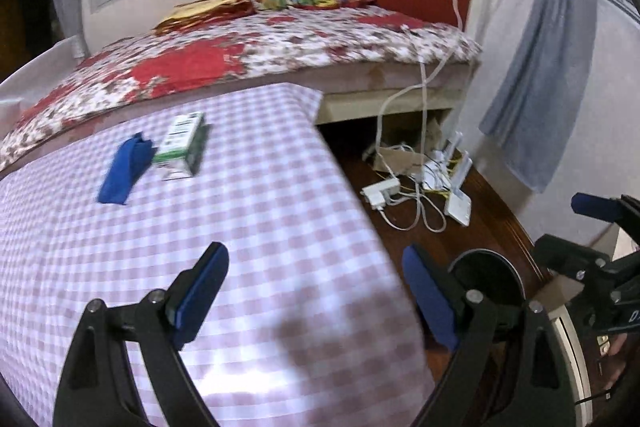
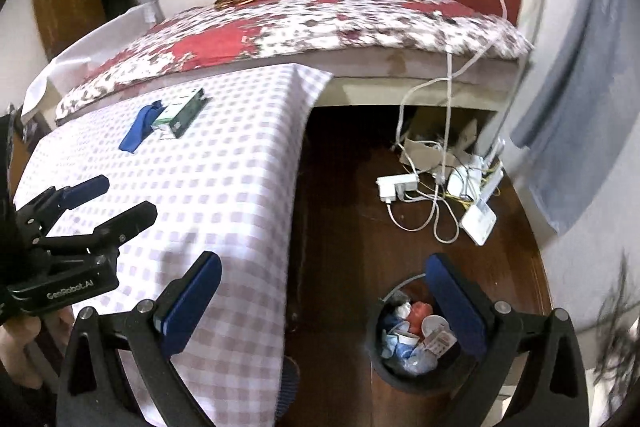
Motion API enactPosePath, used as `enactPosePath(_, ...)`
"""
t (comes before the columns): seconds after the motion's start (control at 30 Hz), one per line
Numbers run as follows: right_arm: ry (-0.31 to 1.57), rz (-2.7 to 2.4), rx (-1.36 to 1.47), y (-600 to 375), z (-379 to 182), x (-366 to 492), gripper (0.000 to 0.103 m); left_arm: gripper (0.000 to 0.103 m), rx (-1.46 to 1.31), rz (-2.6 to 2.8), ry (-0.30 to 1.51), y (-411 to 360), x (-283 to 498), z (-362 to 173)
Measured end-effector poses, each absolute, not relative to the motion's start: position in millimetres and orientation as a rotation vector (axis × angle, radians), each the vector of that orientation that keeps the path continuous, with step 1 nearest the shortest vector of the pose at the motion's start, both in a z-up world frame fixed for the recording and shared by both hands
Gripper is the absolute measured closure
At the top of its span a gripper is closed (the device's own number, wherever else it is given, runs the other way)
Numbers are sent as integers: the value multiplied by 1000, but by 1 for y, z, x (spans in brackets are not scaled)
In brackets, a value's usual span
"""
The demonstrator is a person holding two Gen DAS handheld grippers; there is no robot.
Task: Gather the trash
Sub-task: 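Move both open tools back over the table toward the glove and carton, then grasp the blue glove with the left tool while the right tool grasps the green milk carton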
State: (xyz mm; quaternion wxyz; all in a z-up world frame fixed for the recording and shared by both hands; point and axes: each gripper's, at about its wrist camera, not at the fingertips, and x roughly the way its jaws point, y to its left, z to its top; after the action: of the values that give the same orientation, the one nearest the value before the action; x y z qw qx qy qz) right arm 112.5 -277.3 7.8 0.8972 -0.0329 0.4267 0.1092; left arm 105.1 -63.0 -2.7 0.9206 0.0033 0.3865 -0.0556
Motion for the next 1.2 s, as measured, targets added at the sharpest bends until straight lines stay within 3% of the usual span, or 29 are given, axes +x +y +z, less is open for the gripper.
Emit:
enactPosePath(0.63,813,499,-269,-82,65,176,0,13,-56,182,746,126,123,2)
enactPosePath(0.93,839,535,-307,-18,40,235,0,13,-57,216,751,160,168,-22)
enactPosePath(1.2,923,550,-321,27,-20,309,0,14,13,229,819,178,232,-66)
